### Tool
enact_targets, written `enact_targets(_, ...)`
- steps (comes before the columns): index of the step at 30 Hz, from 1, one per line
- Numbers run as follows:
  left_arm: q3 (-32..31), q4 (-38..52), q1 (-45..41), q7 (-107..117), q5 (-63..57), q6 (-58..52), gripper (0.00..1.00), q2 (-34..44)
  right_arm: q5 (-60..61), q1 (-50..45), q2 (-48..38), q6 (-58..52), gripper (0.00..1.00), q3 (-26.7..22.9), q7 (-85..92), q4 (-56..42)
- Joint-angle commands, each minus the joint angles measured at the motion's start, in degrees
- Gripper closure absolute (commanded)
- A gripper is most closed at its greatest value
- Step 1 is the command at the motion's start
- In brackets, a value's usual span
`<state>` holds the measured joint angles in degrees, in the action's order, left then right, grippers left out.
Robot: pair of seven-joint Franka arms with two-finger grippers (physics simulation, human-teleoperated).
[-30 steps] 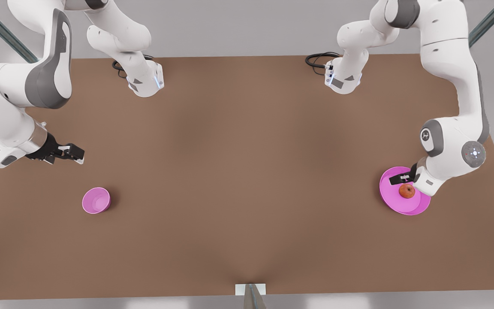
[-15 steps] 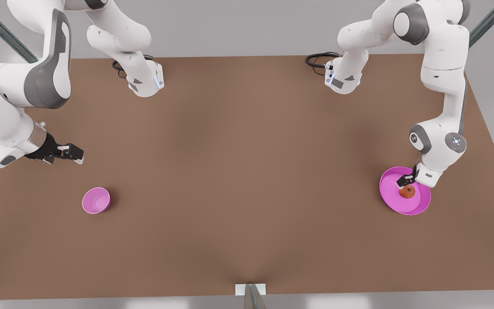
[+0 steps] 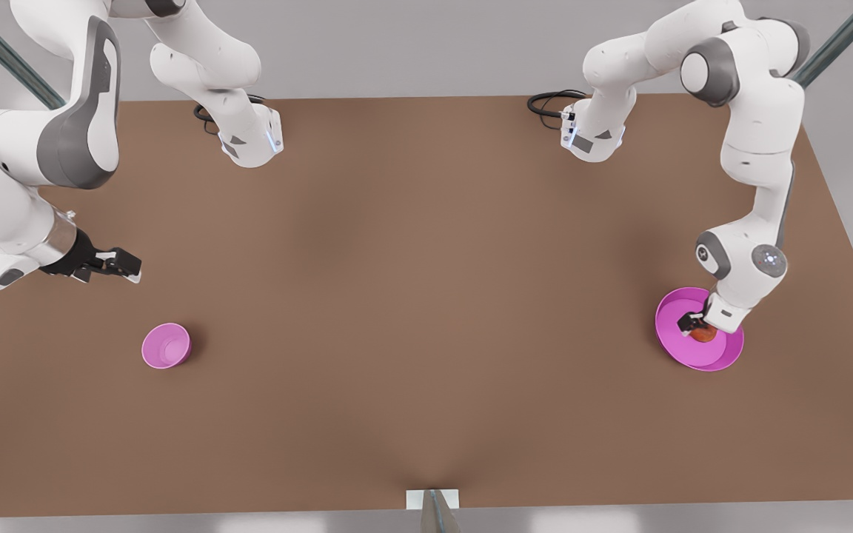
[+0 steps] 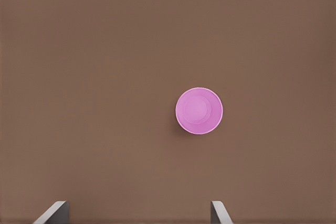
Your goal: Use the left arm to pick up the apple from the plate, transfer it to the gripper of the right arm, and then use the right arm to place it into the bowl
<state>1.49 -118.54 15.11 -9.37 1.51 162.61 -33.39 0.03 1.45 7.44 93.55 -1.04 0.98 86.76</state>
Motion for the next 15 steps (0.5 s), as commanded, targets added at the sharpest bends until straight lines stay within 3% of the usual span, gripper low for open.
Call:
enact_targets(1,0.0,-0.02,-0.08,-3.03,-0.02,0.69,0.0,-0.09,0.05,0.13,-0.05,-0.03,0.0,-0.01,0.6,-0.02)
enact_targets(5,0.0,-0.02,0.01,-2.94,-0.02,0.69,0.03,-0.09,0.05,0.13,-0.05,-0.03,0.0,-0.01,0.69,-0.02)
enact_targets(7,0.0,-0.02,0.09,-2.94,-0.02,0.69,0.18,-0.09,0.05,0.05,-0.05,-0.03,0.0,-0.01,0.69,-0.02)
enact_targets(15,0.0,0.07,0.01,-3.03,-0.02,0.34,0.23,0.26,0.05,0.13,-0.05,-0.03,0.0,-0.01,0.69,-0.02)
